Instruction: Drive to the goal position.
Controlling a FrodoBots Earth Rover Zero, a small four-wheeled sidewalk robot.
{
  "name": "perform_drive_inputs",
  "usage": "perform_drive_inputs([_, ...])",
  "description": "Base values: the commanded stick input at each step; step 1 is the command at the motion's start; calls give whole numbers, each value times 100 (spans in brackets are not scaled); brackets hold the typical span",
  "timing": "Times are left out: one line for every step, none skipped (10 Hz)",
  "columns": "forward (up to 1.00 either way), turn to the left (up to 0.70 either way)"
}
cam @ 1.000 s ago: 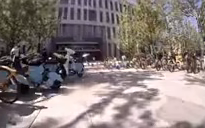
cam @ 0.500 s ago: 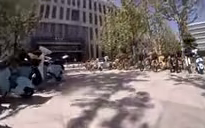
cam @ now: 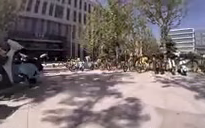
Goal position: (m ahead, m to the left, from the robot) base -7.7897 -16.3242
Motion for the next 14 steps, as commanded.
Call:
perform_drive_inputs([70, -32])
perform_drive_inputs([70, -32])
perform_drive_inputs([70, -32])
perform_drive_inputs([70, -32])
perform_drive_inputs([70, -32])
perform_drive_inputs([70, -32])
perform_drive_inputs([70, -32])
perform_drive_inputs([70, -32])
perform_drive_inputs([70, -32])
perform_drive_inputs([70, -32])
perform_drive_inputs([70, -32])
perform_drive_inputs([70, -32])
perform_drive_inputs([70, -32])
perform_drive_inputs([70, -32])
